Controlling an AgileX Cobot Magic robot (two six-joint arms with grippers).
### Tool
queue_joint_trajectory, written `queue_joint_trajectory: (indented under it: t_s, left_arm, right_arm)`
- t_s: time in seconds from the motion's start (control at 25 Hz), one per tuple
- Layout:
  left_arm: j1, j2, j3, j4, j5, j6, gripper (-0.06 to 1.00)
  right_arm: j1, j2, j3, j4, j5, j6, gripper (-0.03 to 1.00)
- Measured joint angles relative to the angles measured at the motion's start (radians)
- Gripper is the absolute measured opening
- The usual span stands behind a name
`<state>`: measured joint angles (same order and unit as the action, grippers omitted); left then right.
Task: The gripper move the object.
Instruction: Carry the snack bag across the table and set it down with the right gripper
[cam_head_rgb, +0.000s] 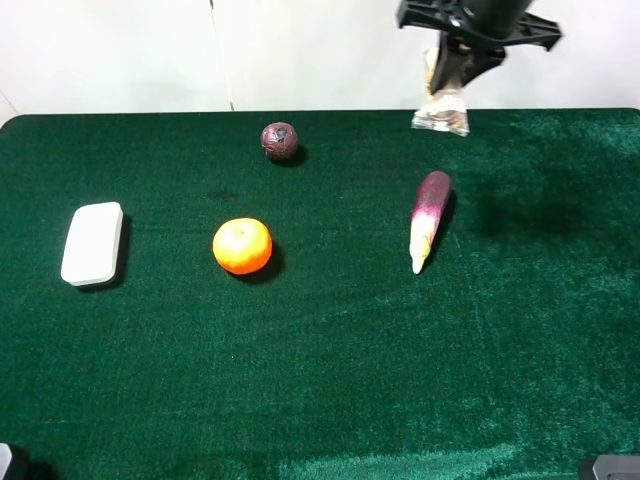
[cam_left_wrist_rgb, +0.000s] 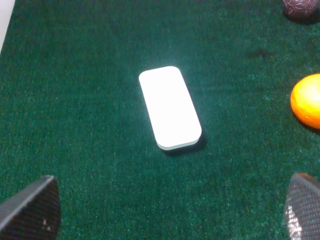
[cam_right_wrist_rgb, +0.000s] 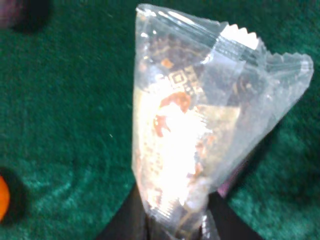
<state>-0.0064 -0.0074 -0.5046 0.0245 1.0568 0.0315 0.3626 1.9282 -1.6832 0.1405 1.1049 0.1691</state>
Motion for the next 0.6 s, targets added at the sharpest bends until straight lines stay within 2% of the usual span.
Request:
queue_joint_trajectory:
  t_s: [0.6]
  left_arm:
    - [0.0,0.0,0.0,0.0,0.0,0.0,0.9]
  right_arm:
    - [0.127,0.278,-0.328,0.0,-0.021,0.0,0.11]
